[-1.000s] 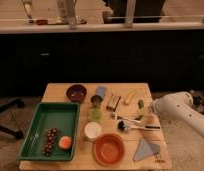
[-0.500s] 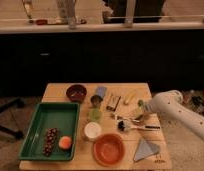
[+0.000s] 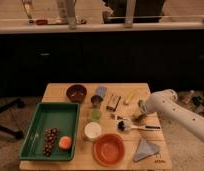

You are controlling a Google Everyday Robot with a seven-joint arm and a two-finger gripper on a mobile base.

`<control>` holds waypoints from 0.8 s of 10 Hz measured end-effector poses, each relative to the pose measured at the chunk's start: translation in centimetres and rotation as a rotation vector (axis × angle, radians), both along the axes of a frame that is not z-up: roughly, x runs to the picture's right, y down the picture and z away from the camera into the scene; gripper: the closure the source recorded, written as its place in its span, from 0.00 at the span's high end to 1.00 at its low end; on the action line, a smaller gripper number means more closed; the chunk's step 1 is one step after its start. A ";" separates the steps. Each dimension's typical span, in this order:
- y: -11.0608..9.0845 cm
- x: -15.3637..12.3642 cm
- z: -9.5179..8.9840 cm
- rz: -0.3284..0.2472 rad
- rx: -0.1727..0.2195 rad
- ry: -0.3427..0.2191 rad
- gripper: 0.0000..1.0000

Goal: Place pepper in purple bowl

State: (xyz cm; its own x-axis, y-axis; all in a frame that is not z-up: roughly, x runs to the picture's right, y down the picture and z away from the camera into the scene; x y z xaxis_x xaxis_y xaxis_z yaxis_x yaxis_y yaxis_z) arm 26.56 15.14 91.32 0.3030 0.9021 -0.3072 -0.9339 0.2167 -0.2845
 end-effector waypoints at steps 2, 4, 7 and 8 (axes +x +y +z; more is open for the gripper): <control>-0.1 -0.4 0.0 -0.023 -0.003 -0.001 0.16; -0.2 -0.8 -0.3 -0.048 -0.001 -0.008 0.01; -0.5 -0.8 -0.5 -0.084 0.010 -0.047 0.00; -0.5 -0.8 -0.5 -0.092 0.008 -0.055 0.00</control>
